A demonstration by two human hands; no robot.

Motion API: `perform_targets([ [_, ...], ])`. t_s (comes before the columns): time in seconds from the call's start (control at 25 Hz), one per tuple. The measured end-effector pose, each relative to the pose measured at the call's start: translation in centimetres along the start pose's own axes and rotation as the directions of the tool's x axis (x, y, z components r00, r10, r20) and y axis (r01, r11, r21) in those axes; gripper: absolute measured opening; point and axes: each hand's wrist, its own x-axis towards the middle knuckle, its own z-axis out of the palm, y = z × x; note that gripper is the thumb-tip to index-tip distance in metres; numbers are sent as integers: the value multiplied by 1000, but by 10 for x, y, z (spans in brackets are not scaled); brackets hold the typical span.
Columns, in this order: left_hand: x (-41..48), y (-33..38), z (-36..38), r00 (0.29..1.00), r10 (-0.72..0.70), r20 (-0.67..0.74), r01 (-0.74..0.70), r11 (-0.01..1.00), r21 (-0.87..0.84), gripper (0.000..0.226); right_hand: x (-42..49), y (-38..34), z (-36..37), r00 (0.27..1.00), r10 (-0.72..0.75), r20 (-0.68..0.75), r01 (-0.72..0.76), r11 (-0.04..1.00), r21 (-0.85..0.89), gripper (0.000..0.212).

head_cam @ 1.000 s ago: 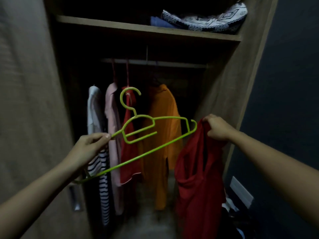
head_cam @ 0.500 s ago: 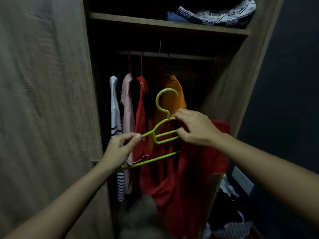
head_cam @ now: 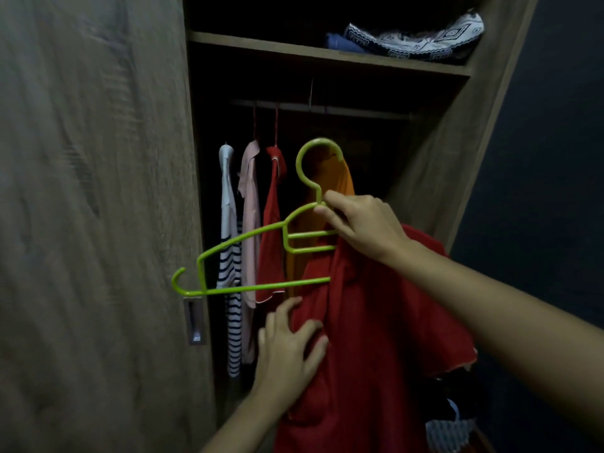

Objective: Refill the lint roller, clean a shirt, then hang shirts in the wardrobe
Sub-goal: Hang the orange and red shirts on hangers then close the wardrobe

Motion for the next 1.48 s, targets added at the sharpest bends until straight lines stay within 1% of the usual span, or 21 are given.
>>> perform_targets([
  [0.08, -10, -19, 16, 987, -99, 124, 112, 988, -106, 29, 5, -3, -8, 999, -32, -17, 32, 999, 26, 32],
  [0.16, -5, -41, 12, 961, -179, 213, 225, 950, -215, 53, 4, 3, -12, 997, -68, -34, 69, 996, 57, 31],
  [0.2, -2, -52, 6, 944, -172, 281, 243, 940, -241, 64, 1, 8, -14, 995, -90, -39, 92, 993, 75, 31],
  [0.36, 6, -102, -30, 821, -134, 555, 293, 933, -208, 92, -30, 45, -12, 982, -181, 49, 180, 983, 22, 45],
  [0.44, 20, -114, -54, 781, -137, 609, 295, 941, -167, 92, -53, 61, -8, 974, -185, 128, 193, 980, -54, 52],
  [0.48, 31, -113, -64, 783, -149, 604, 294, 944, -148, 87, -63, 65, -2, 972, -182, 149, 198, 974, -106, 56],
  [0.56, 58, -91, -69, 853, -200, 482, 290, 950, -119, 65, -72, 59, 15, 977, -155, 143, 183, 960, -209, 61],
  [0.64, 83, -45, -68, 935, -203, 291, 250, 959, -131, 42, -67, 43, 28, 994, -25, 109, 45, 981, -187, 55],
  [0.68, 91, -25, -67, 961, -138, 240, 176, 974, -145, 40, -63, 37, 31, 993, 69, 101, -58, 992, -109, 50],
  [0.76, 96, -10, -69, 986, -14, 169, 32, 994, -104, 52, -55, 37, 30, 978, 188, 85, -193, 980, 50, 45],
  [0.84, 100, -29, -76, 999, 9, 31, -12, 995, 97, 60, -53, 45, 22, 976, 210, 66, -217, 965, 147, 47],
  [0.88, 102, -39, -80, 1000, -3, 17, 1, 988, 152, 62, -54, 49, 20, 976, 212, 49, -218, 958, 185, 46],
  [0.92, 104, -47, -83, 998, -1, 67, -9, 989, 149, 63, -54, 50, 18, 975, 218, 35, -220, 950, 220, 44],
  [1.0, 108, -53, -87, 977, 51, 207, -58, 998, 30, 63, -52, 45, 15, 972, 234, 20, -232, 943, 237, 40],
  [1.04, 108, -52, -89, 973, 70, 221, -59, 997, -56, 61, -50, 42, 14, 973, 231, 14, -229, 950, 212, 39],
  [1.16, 114, -57, -104, 988, 69, 139, -34, 969, -243, 33, -44, 47, 0, 981, 194, -9, -193, 978, 78, 47],
  [1.24, 119, -64, -119, 996, 11, 87, 14, 959, -284, 14, -45, 64, -12, 958, 287, -13, -286, 957, 38, 47],
  [1.32, 121, -68, -131, 999, -33, 42, 43, 958, -285, 28, -50, 84, -19, 917, 391, 75, -397, 910, 115, 49],
  [1.36, 122, -68, -133, 998, -45, 39, 54, 958, -282, 34, -54, 95, -20, 898, 404, 173, -436, 867, 242, 52],
  [1.44, 122, -69, -134, 998, -45, 42, 55, 958, -280, 45, -59, 105, -22, 859, 343, 380, -505, 691, 517, 61],
  [1.48, 122, -68, -133, 998, -41, 44, 52, 958, -283, 49, -61, 107, -22, 846, 291, 447, -517, 656, 550, 66],
])
